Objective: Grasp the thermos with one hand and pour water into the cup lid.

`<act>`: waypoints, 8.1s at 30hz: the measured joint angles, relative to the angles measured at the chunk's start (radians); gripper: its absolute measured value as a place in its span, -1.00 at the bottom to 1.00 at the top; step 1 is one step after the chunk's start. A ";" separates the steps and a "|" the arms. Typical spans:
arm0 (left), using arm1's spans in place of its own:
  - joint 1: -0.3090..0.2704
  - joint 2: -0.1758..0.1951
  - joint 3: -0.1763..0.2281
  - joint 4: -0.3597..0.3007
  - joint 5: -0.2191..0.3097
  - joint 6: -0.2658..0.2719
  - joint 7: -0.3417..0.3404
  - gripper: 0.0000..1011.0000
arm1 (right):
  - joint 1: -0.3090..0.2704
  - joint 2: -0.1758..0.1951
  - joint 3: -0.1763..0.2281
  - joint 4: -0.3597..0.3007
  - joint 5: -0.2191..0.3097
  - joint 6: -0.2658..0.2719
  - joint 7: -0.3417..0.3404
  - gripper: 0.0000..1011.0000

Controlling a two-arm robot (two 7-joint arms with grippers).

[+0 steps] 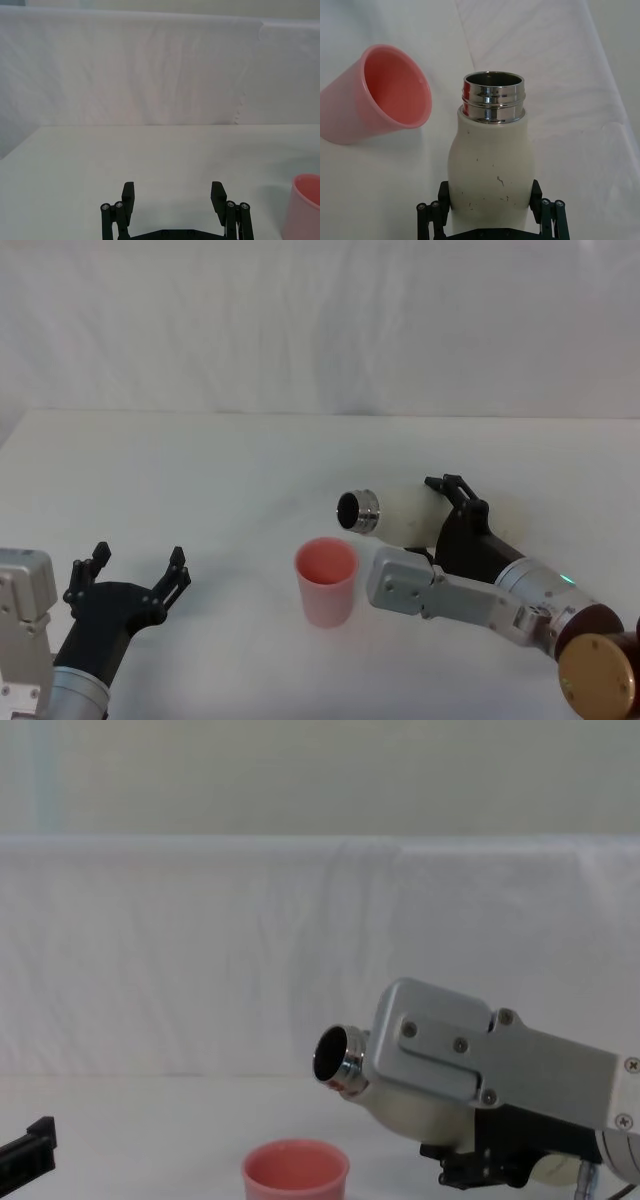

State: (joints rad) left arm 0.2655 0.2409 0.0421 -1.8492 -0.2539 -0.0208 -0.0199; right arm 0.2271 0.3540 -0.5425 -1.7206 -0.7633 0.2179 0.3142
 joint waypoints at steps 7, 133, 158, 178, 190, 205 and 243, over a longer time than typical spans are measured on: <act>0.000 0.000 0.000 0.000 0.000 0.000 0.000 0.98 | 0.001 -0.001 0.002 -0.005 -0.015 -0.002 0.007 0.90; 0.000 0.000 0.000 0.000 0.000 0.000 0.000 0.98 | 0.083 0.035 -0.116 0.022 -0.306 0.025 0.063 0.90; 0.000 0.000 0.000 0.000 0.000 0.000 0.000 0.98 | 0.086 0.038 -0.110 0.018 -0.305 0.028 0.070 0.90; 0.000 0.000 0.000 0.000 0.000 0.000 0.000 0.98 | 0.094 0.037 -0.117 0.029 -0.309 0.027 0.073 0.90; 0.000 0.000 0.000 0.000 0.000 0.000 0.000 0.98 | 0.101 0.035 -0.124 0.038 -0.312 0.023 0.076 0.90; 0.000 0.000 0.000 0.000 0.000 0.000 0.000 0.98 | 0.106 0.033 -0.130 0.038 -0.316 0.024 0.079 0.90; 0.000 0.000 0.000 0.000 0.000 0.000 0.000 0.98 | 0.051 0.031 -0.060 -0.013 -0.228 0.012 0.017 0.90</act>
State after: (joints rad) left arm 0.2655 0.2410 0.0422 -1.8492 -0.2539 -0.0208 -0.0199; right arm 0.2783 0.3855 -0.6023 -1.7332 -0.9917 0.2295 0.3315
